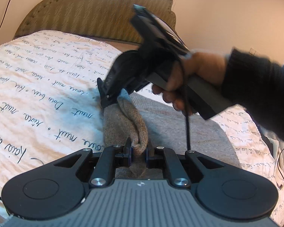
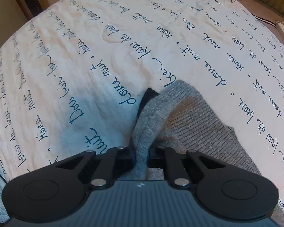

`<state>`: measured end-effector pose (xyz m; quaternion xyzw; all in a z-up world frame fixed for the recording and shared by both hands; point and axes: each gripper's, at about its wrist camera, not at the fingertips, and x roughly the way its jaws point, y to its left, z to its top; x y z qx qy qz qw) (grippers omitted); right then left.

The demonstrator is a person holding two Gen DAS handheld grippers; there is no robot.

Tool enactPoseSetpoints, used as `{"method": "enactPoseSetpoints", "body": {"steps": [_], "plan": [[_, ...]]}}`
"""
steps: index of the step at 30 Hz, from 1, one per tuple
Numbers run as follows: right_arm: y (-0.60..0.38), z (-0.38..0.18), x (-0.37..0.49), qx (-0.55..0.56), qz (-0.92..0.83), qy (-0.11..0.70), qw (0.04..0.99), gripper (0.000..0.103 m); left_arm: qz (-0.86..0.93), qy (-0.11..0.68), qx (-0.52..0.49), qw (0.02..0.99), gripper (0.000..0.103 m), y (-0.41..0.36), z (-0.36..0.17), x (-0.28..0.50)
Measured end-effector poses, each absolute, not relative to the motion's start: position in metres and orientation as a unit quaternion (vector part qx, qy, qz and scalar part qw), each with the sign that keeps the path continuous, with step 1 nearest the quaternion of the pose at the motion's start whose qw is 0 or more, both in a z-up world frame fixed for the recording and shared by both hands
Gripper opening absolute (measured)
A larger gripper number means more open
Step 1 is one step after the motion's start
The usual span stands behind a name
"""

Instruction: Fold small clothes

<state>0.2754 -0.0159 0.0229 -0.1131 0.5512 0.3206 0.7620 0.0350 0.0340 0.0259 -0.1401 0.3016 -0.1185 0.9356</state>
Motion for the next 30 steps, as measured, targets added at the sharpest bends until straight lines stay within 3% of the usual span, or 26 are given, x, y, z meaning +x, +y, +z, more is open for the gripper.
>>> {"method": "enactPoseSetpoints", "body": {"steps": [11,21,30], "plan": [[-0.217,0.047,0.245,0.172,0.328,0.483,0.794,0.009,-0.241,0.290,-0.081,0.922,0.011,-0.056,0.038,0.028],[-0.356,-0.024,0.188,0.264,0.229,0.498,0.794,0.009,-0.307,0.349,0.011,0.886,0.012,-0.166,-0.012,0.028],[-0.392,-0.024,0.188,0.298,0.247,0.453,0.803,0.009,-0.308,0.354,0.039,0.882,0.012,-0.200,-0.014,0.024]]}}
